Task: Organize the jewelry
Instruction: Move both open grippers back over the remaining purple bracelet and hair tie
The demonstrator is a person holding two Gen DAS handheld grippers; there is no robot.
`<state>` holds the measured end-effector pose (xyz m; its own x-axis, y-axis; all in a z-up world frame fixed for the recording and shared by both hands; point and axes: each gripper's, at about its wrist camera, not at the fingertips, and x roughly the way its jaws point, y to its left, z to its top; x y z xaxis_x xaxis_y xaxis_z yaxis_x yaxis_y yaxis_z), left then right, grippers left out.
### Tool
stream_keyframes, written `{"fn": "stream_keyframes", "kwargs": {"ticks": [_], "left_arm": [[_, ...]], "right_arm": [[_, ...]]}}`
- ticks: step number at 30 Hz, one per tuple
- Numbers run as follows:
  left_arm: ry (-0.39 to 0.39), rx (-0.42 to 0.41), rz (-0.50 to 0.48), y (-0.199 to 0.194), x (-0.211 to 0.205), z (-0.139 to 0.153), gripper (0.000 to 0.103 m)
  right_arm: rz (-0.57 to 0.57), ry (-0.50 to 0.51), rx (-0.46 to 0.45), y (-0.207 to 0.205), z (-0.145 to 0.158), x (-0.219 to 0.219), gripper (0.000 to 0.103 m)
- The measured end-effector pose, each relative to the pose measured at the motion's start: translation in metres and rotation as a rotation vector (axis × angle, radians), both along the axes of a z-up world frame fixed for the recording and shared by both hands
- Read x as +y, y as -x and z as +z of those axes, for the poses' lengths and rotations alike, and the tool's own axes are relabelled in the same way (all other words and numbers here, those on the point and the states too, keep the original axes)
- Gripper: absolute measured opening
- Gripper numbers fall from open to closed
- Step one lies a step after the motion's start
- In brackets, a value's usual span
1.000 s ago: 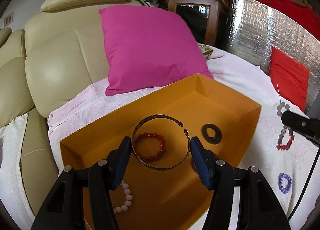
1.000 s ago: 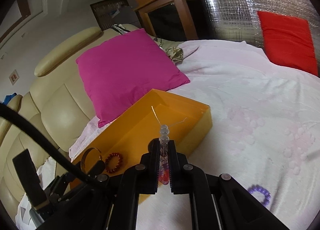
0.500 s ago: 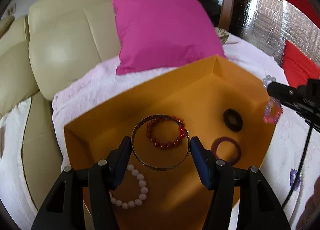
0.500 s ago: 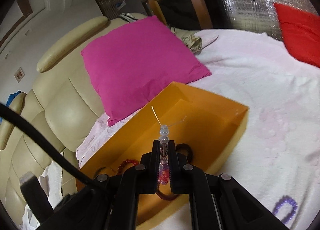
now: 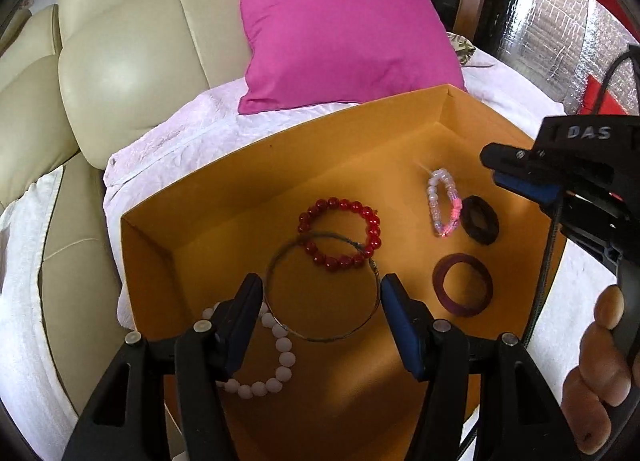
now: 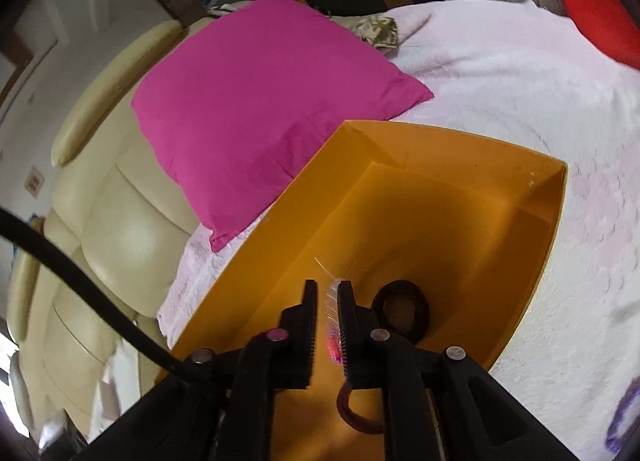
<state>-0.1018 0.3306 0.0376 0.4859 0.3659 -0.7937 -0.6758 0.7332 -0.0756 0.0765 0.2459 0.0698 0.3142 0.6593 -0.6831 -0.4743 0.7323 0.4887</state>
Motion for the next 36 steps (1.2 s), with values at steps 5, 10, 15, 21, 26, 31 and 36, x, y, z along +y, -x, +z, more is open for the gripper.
{"fn": "stream_keyframes", "kwargs": {"ticks": [5, 10, 15, 21, 26, 31, 36], "left_arm": [[-0.058, -0.037, 0.005, 0.003, -0.005, 0.011, 0.062], [-0.162, -0.083, -0.019, 0.003, -0.026, 0.028, 0.067], [-0.24, -0.112, -0.063, -0.001, -0.054, 0.04, 0.07], [-0.312, -0.134, -0.141, -0.011, -0.096, 0.048, 0.073], [-0.364, -0.13, -0.227, -0.02, -0.137, 0.048, 0.073], [-0.36, -0.13, -0.313, -0.025, -0.177, 0.045, 0.073], [-0.354, -0.122, -0.426, -0.03, -0.213, 0.038, 0.073]], "right_arm": [[-0.027, -0.032, -0.041, 0.005, 0.008, -0.022, 0.023], [-0.07, 0.0, -0.103, 0.013, 0.021, -0.06, 0.023], [-0.134, 0.084, -0.169, 0.024, 0.033, -0.114, 0.03], [-0.226, 0.211, -0.211, 0.04, 0.046, -0.191, 0.041], [-0.347, 0.303, -0.314, 0.074, 0.085, -0.269, 0.054], [-0.462, 0.354, -0.472, 0.126, 0.146, -0.332, 0.086], [-0.633, 0.176, -0.717, 0.208, 0.193, -0.403, 0.103]]}}
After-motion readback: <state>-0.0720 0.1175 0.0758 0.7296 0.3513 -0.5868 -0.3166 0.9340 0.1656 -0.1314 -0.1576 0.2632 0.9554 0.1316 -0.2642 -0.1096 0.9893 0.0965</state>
